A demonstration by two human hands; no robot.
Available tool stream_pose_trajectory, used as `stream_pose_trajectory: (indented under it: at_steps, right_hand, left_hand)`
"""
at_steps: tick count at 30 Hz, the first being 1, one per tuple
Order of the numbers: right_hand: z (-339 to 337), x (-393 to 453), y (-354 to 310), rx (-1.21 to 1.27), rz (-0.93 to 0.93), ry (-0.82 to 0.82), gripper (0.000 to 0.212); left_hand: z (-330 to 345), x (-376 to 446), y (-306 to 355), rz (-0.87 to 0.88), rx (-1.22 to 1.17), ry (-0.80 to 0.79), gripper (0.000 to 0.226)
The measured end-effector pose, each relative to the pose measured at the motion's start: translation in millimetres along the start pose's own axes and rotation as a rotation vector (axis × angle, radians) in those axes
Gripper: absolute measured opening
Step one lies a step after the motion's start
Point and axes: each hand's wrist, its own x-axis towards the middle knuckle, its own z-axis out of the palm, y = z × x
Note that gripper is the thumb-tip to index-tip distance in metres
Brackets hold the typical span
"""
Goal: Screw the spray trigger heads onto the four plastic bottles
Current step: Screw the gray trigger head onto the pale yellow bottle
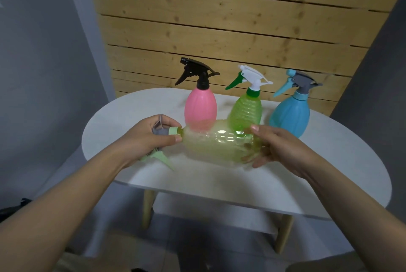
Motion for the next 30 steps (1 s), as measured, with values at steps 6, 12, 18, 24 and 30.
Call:
stream_pose_trajectory:
  at_steps: [6, 12, 18, 24, 30]
  right_hand:
    - [5.6, 0.2, 7.6, -0.016, 0.107, -0.077, 0.084]
    - [5.3, -2.8, 5.5, -0.013, -0.082, -0.062, 0.065]
    - [9.3, -4.0, 4.0, -0.213, 0.036, 0.018, 0.078]
    - [9.0, -3.5, 6.2, -0.04, 0.028, -0.092, 0.069]
    - [0.9, -2.0, 0.2, 0.028, -0.057, -0.065, 0.056]
  left_hand:
    - [-0.8, 0.3, 2.0, -0.012, 0.023, 0.039, 0.018]
    - [-2.5, 1.5, 1.8, -0.021, 0.001, 0.065, 0.02]
    - [-2.1, -2.0, -0.8, 0.03, 0.079, -0.023, 0.022]
    - [-0.1, 0.3, -1.8, -0.012, 0.028, 0.03, 0.019]
    - [-2.0, -0.6, 2.0, -0.024, 0.006, 0.01, 0.018]
